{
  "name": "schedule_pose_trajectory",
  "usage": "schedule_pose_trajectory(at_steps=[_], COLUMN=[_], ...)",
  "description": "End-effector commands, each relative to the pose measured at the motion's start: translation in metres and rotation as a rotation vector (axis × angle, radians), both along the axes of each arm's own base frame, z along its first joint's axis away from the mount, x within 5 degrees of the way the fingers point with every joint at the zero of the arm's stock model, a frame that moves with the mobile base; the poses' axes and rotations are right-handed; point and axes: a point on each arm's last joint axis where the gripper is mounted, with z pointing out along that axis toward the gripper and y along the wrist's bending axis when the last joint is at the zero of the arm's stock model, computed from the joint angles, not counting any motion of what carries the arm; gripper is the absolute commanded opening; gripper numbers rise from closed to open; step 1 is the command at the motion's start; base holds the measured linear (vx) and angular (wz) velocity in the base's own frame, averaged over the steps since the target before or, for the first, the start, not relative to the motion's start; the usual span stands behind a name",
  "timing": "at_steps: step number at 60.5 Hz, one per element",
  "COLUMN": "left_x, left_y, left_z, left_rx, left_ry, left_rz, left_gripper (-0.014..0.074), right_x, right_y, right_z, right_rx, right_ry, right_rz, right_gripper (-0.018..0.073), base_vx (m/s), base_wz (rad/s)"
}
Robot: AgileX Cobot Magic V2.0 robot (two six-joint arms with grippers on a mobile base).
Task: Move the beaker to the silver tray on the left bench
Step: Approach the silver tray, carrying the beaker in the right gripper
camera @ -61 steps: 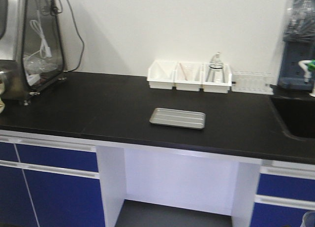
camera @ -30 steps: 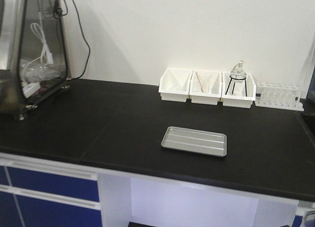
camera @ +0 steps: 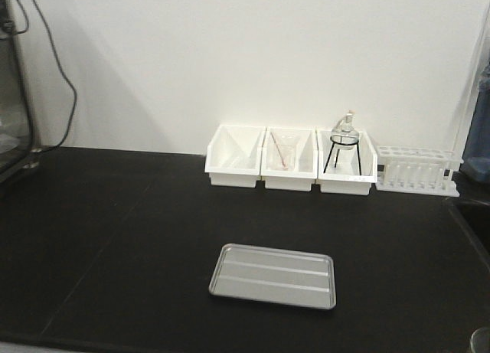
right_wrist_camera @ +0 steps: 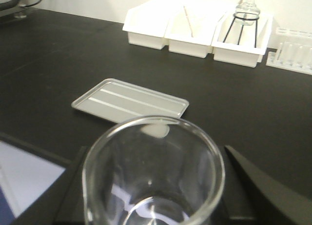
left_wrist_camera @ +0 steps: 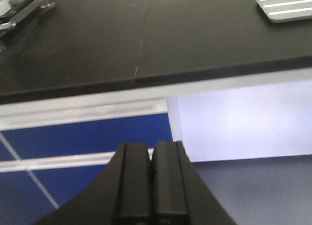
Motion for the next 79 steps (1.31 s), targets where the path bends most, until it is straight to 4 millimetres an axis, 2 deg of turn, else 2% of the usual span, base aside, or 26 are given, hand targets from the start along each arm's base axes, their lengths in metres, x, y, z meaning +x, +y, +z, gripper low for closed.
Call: schedule_pose_trajectory(at_steps=[1,43,79], left_x=[0.0020,0.0020,0.0020], left_y=[-0.0011,-0.0011,-0.0011], left_z=[0.0008,0.0008,0.0008], left_rx=[-0.004,-0.004,-0.004], left_ry=[-0.069,-0.069,-0.069], left_rz=[-0.012,-0.012,-0.012], left_gripper=[0.0001,0.0001,0.0001], right_x=[0.0020,0.0020,0.0020], right_y=[0.0036,0.0036,0.0036], right_z=[0.0136,0.0136,0.0136], right_rx=[0.011,0.011,0.011], right_ry=[-0.062,-0.062,-0.062], right_rz=[0.037,0.037,0.037], right_gripper=[-0.0011,-0.0011,-0.0011], base_vx=[0.39,0.32,0.08], base_wz=[-0.19,-0.16,-0.05])
